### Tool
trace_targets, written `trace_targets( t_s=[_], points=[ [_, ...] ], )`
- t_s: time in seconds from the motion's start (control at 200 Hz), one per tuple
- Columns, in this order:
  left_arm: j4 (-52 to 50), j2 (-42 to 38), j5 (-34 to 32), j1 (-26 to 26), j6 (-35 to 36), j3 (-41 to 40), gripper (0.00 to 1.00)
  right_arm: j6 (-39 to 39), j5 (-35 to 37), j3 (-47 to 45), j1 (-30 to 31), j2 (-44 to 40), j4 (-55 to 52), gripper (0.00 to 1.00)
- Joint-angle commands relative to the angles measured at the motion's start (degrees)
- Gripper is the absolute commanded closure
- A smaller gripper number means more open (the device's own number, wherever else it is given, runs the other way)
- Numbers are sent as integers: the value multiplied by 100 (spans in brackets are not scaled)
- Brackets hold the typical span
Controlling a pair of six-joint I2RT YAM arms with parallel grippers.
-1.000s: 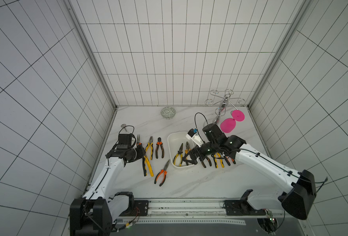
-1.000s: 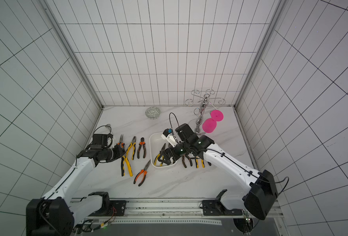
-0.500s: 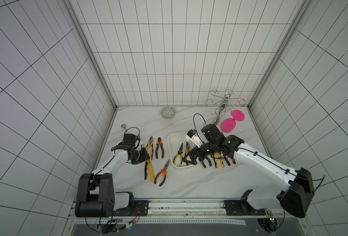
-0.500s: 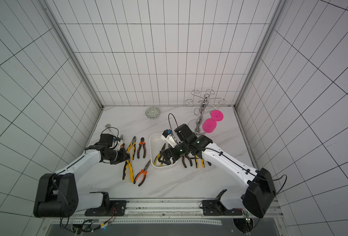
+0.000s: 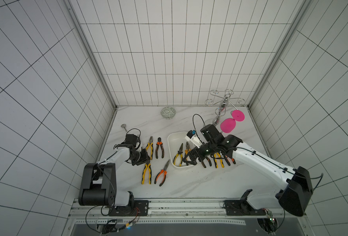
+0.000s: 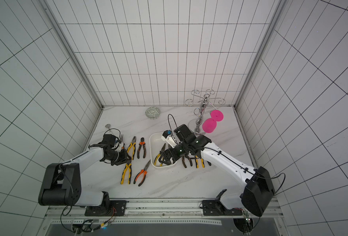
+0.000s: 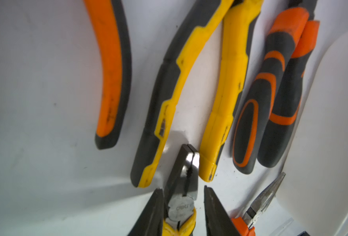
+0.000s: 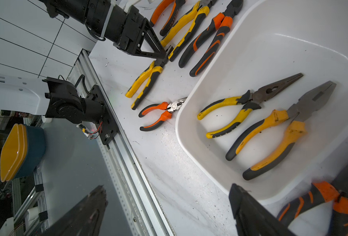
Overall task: Take the pliers out of the storage box
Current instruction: Place the pliers at the center of the board, then adjust the pliers in the storage box.
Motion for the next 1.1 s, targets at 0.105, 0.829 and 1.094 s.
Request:
trace_targets(
  t_s=[0.105,0.829,1.094],
  points=[
    [-128,-321,-265,-3,-28,234,54,-65,338,110,27,13,-102,4],
    [1020,-3933,-1312,-2413,452,-557,1,1621,2654,1156,-68,1403,-1146,25],
    [912,-5101,-1159,-2607,1003,-746,1,2057,2951,2105,-52,2545,-1672,43]
  ],
)
